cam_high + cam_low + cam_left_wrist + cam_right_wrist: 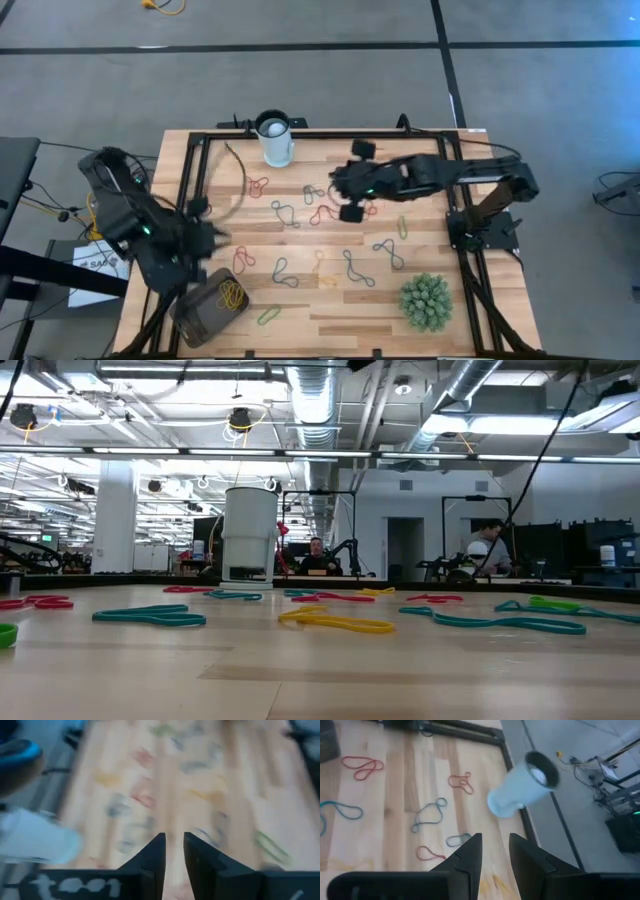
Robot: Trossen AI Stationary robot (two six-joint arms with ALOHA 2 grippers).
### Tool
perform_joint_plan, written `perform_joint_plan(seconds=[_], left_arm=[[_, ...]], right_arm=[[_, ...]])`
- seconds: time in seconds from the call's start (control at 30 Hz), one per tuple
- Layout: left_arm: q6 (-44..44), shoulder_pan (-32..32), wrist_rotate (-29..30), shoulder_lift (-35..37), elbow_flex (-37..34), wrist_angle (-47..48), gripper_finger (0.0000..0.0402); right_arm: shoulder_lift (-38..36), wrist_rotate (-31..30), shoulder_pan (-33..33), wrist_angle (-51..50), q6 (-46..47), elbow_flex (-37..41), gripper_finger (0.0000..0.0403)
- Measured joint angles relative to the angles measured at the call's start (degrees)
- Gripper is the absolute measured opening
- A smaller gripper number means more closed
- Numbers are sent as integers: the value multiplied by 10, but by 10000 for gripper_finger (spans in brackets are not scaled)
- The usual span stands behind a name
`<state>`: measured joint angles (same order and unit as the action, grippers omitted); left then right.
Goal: Pick and place items into bin
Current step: Put the yellow rubber band into the black bin
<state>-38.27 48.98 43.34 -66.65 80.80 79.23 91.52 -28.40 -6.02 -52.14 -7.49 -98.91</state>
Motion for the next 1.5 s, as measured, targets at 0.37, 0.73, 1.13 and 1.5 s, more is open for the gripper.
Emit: perform_joint_plan(seconds=[0.37, 0.73, 1.13, 1.5], left_arm=[[-15, -179, 49, 3, 83, 109, 58], [64, -414, -37, 4, 4, 88, 58], [314, -551, -217, 4, -147, -153, 58], [376, -628, -250, 4, -157, -188, 58]], right_arm=[[-54, 44, 111, -90, 19, 25, 93], [12, 163, 235, 172, -1, 275, 80], [183, 172, 235, 199, 0, 273, 74], [196, 181, 235, 221, 15, 256, 74]])
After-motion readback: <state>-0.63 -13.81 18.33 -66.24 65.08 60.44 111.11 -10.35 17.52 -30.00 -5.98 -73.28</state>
